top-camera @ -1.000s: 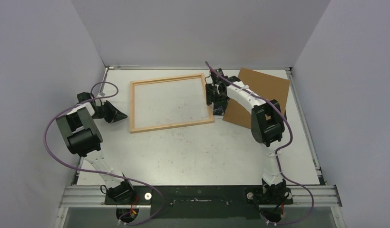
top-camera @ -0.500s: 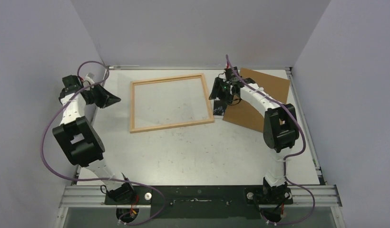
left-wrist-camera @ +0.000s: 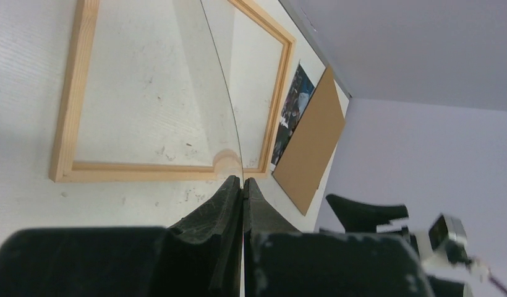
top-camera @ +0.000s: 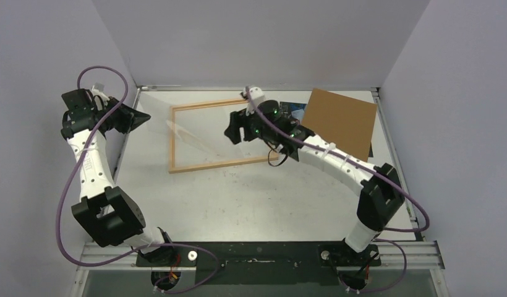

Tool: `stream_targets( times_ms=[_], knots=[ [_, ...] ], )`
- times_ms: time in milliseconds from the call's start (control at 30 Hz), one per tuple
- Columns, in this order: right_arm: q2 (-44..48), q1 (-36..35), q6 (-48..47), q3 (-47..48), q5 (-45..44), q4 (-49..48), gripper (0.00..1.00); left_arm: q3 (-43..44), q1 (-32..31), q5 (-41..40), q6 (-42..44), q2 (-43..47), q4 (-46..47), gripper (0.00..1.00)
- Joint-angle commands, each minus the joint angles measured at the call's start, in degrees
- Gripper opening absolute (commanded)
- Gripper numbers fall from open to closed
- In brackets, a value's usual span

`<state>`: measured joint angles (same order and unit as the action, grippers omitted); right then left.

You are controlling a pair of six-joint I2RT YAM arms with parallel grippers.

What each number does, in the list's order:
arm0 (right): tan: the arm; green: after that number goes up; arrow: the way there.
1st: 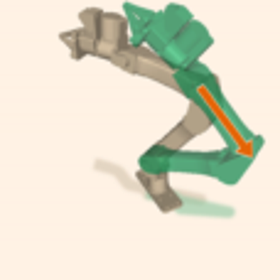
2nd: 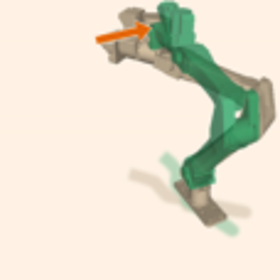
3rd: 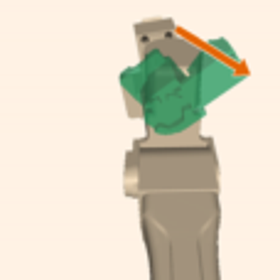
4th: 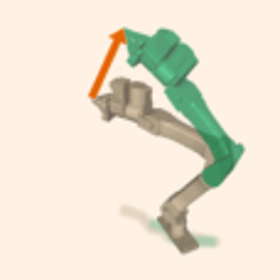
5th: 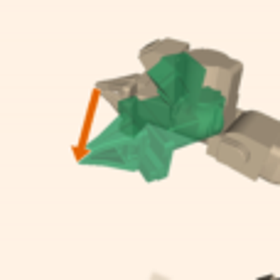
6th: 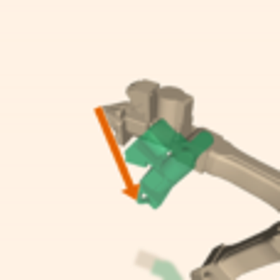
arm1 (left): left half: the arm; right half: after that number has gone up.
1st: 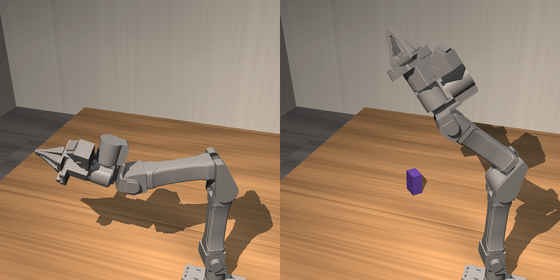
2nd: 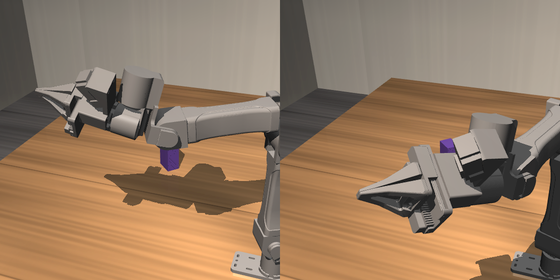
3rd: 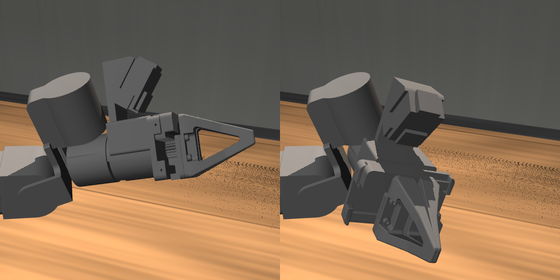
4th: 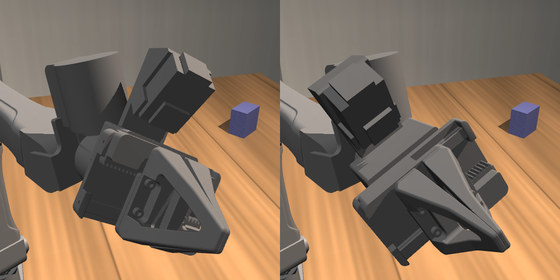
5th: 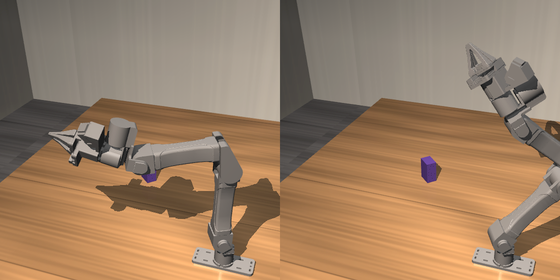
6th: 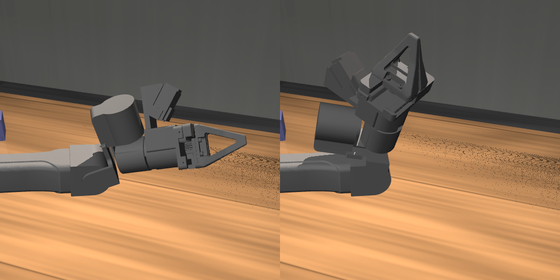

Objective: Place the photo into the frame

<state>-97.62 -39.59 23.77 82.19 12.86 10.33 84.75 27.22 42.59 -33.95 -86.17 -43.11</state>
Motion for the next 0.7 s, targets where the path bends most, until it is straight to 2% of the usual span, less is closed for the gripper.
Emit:
stream_targets(
  times_ms=[0,133,300,433,667],
  knots=[
    [6.1,-10.3,-20.8,-4.5,-10.8,-14.3,0.72,2.2,0.5,-4.0,-8.1,5.8,-0.8,0.0],
    [5.7,-18.4,-29.8,-9.5,-13.9,-25.5,0.74,3.9,0.5,-6.1,-9.9,7.5,-3.9,0.0],
    [0.3,-24.6,-36.7,-7.5,-19.2,-29.5,0.74,3.9,0.5,-7.6,-10.8,9.8,-7.0,0.0],
    [-4.7,-25.5,-37.0,-6.1,-20.9,-34.9,0.74,2.8,0.4,-7.3,-11.8,11.3,-7.3,0.0],
    [-11.8,-25.3,-40.4,-1.0,-21.1,-38.4,0.74,2.2,-0.2,-6.7,-12.3,12.2,-7.2,0.0]
  ],
)
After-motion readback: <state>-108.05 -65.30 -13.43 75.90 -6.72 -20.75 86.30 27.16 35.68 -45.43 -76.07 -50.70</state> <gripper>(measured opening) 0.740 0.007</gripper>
